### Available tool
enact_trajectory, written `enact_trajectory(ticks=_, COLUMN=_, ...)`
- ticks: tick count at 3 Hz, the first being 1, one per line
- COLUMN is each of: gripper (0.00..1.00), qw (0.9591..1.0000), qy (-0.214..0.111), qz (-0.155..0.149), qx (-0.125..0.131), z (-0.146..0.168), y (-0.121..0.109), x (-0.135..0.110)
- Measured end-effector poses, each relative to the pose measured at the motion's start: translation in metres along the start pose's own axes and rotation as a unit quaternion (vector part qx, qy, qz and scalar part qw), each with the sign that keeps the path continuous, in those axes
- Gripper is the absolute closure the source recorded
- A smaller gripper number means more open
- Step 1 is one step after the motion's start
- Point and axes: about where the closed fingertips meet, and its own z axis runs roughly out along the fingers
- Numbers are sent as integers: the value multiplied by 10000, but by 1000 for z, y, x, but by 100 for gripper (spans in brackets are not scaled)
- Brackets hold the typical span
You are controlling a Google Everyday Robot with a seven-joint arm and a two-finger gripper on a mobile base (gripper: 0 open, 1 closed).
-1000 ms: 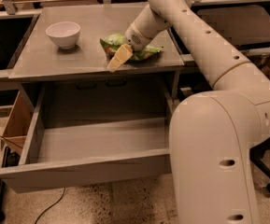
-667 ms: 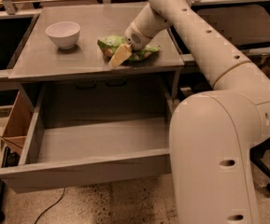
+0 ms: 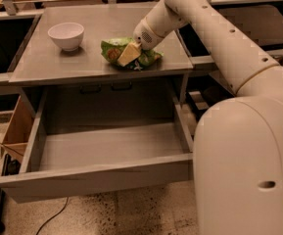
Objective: Place green rice chip bag into top drawer
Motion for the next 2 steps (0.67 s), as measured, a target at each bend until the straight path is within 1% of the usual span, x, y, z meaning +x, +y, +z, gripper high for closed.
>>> enact_trajectory(ticks=1, gripper=100, qw=9991, qy=-381, qz=-161, qx=-70, z=-27, y=47, x=-3)
enact_trajectory(ticks=2, gripper=100, qw=9982, qy=-483, qz=-286, qx=-200, z=-39, y=88, x=-3)
